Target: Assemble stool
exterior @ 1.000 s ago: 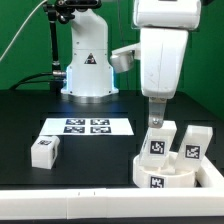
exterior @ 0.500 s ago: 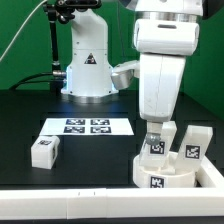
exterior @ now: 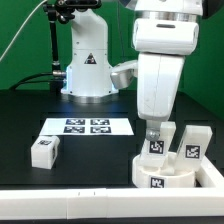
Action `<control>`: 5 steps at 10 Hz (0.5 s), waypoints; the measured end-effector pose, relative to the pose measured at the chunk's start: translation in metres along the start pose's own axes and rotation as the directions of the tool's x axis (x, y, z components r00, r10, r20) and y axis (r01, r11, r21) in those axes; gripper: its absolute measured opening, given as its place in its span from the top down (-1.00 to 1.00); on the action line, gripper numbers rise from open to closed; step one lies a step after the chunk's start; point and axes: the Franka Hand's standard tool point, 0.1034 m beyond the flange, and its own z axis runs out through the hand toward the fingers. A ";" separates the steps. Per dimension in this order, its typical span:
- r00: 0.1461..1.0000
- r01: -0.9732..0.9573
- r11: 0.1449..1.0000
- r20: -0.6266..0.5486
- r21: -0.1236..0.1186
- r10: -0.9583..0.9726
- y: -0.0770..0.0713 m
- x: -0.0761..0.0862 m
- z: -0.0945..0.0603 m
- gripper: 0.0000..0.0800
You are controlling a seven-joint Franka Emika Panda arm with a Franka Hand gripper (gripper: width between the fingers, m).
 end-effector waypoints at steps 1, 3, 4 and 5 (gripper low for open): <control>1.000 -0.020 1.000 0.000 0.000 0.020 0.000 0.000 0.000 0.16; 0.998 -0.057 0.998 0.000 0.000 0.057 0.000 -0.001 0.000 0.16; 0.988 -0.156 0.988 -0.001 0.001 0.156 0.000 -0.001 0.000 0.16; 0.971 -0.238 0.971 -0.001 0.001 0.238 0.000 -0.001 0.000 0.16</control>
Offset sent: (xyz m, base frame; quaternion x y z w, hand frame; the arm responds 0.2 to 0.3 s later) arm 0.0000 0.0000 0.0000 0.0000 0.0000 0.1938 0.9810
